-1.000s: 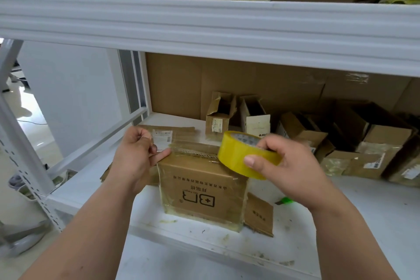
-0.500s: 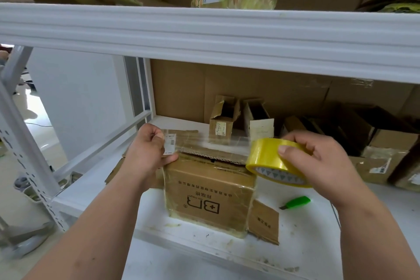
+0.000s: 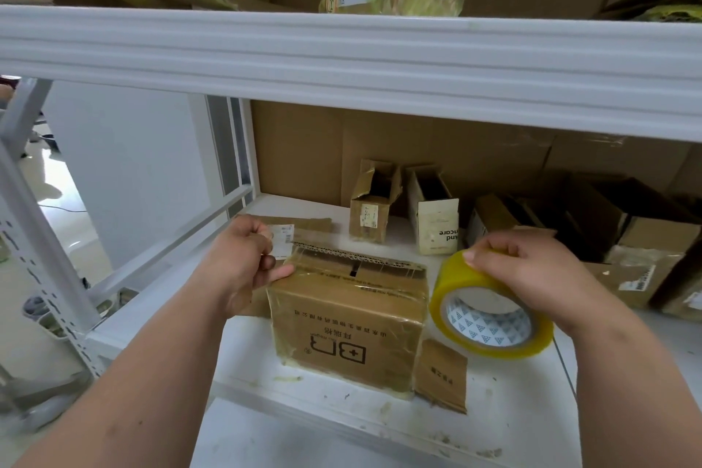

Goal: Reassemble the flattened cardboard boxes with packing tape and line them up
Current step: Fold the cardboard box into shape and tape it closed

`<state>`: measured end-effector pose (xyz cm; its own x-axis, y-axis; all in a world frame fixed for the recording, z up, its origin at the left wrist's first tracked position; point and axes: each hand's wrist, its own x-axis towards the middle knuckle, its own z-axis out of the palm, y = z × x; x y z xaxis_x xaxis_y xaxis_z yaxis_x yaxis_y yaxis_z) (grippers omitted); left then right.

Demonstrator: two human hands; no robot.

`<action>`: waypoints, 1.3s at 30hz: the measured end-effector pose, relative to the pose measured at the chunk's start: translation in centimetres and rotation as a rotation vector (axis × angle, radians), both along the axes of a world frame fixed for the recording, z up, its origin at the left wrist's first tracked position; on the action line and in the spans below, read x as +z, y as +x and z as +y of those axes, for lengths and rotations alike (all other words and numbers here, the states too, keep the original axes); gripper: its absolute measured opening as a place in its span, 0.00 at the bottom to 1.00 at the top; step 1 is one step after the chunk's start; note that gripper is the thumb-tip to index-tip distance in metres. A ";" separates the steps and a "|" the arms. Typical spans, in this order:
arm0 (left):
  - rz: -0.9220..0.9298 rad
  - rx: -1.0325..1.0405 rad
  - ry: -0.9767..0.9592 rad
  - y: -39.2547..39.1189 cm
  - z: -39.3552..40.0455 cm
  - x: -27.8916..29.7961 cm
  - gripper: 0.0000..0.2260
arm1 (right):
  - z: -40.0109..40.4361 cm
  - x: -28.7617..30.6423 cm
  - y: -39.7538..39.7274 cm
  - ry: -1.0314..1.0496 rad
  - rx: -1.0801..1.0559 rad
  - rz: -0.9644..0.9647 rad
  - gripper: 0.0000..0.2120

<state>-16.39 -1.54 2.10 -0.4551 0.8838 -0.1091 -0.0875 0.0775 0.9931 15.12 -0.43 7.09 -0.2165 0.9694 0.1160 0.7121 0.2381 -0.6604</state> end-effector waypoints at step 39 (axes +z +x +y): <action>0.223 -0.060 -0.040 -0.2 0.7 -1.5 0.07 | 3.8 -1.2 -1.3 -0.187 -0.037 -0.143 0.10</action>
<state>-16.59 -0.85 0.59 -0.4184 0.9071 -0.0472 0.1395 0.1155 0.9835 13.78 3.34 5.91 -0.1821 0.9786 -0.0954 0.8077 0.0935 -0.5821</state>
